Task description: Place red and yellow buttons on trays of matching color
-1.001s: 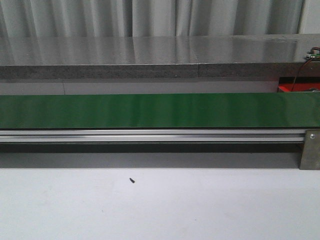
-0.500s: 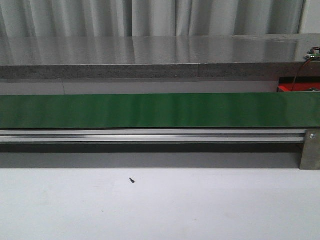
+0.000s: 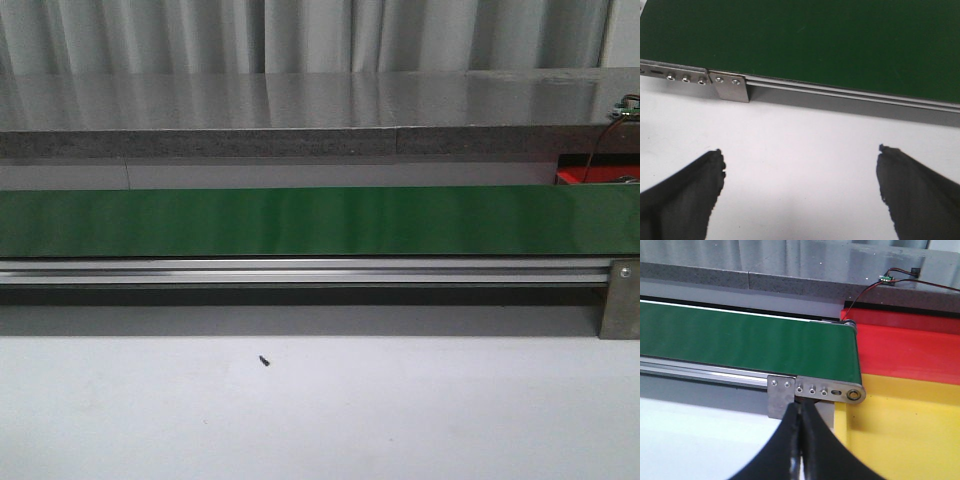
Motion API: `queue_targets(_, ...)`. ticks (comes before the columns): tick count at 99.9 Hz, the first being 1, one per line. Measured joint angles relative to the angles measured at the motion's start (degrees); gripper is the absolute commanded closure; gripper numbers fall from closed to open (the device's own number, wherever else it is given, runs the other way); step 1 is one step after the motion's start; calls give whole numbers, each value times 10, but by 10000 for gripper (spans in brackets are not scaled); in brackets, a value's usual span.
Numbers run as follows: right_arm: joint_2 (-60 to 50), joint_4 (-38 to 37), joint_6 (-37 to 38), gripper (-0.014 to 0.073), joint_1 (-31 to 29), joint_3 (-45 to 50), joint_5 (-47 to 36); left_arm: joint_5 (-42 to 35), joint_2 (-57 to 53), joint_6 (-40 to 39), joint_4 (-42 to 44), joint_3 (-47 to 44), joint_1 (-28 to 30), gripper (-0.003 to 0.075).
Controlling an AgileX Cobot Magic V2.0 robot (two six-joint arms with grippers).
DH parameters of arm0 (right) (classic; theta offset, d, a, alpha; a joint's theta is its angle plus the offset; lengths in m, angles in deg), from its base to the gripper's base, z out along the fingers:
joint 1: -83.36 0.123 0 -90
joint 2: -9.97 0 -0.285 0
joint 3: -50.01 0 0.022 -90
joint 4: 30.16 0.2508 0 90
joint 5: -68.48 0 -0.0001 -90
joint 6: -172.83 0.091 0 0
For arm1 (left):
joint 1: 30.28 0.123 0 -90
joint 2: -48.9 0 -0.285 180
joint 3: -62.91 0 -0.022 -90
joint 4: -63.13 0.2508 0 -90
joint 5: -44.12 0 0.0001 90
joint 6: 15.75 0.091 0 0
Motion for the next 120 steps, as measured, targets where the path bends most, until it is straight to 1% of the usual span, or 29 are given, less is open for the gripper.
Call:
queue_targets(10,0,0,0,690,0,0,0,9,0,-11,13,1,8,65)
queue_targets(17,0,0,0,690,0,0,0,15,0,-25,21,7,29,65)
queue_targets(24,0,0,0,690,0,0,0,20,0,-31,26,21,64,65)
queue_targets(48,0,0,0,690,0,0,0,23,16,-36,36,85,218,68)
queue_targets(64,0,0,0,690,0,0,0,23,72,-35,51,114,275,68)
queue_targets(85,0,0,0,690,0,0,0,20,177,-30,64,127,310,68)
queue_targets(101,0,0,0,690,0,0,0,5,249,-30,67,133,312,68)
queue_targets(120,0,0,0,690,0,0,0,1,313,-29,72,168,312,68)
